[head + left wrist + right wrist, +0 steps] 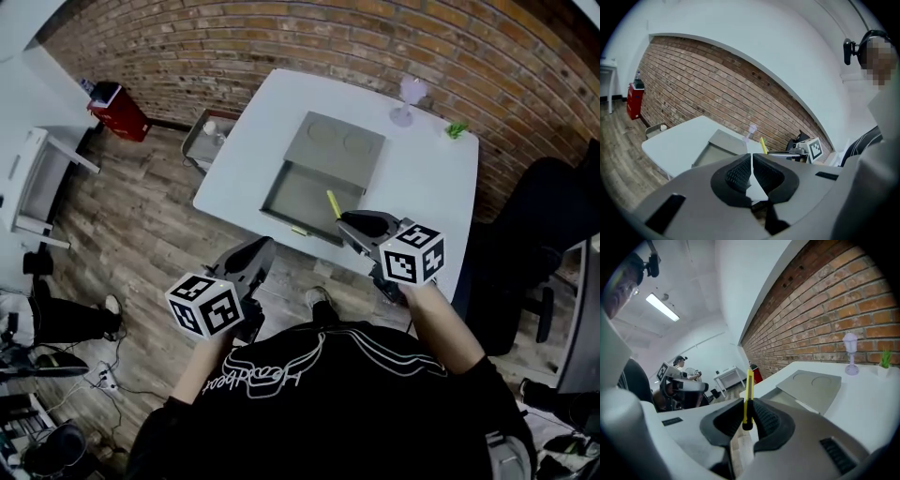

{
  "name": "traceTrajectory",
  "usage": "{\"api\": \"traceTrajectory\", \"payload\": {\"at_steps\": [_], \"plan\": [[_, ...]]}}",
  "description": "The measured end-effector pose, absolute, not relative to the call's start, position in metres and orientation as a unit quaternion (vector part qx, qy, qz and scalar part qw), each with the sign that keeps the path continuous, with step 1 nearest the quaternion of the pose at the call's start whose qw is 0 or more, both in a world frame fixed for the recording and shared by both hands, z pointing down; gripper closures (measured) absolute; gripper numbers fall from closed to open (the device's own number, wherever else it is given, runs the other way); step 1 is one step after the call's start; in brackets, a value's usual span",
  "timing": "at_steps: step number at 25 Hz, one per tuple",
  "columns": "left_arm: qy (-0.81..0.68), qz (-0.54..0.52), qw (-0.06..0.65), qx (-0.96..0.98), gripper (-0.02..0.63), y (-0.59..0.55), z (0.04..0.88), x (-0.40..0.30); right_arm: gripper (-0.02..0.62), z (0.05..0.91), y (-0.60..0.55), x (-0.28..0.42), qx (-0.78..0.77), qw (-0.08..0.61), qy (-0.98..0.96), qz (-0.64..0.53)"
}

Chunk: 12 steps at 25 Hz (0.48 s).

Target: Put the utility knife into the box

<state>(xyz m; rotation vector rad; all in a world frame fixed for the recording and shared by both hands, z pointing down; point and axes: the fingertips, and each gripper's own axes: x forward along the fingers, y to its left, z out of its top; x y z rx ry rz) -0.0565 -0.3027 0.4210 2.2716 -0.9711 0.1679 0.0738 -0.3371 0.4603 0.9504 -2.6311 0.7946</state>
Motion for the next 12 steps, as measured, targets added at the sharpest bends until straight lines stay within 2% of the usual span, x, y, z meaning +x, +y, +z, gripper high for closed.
{"api": "traceTrajectory", "payload": {"at_steps": [12], "plan": [[-0.424,0.045,0.345,0.836,0.569,-0.354,0.441,-0.100,0.531,0.534,-0.415,0.049,0.309,0.276,-0.883,0.222]]}}
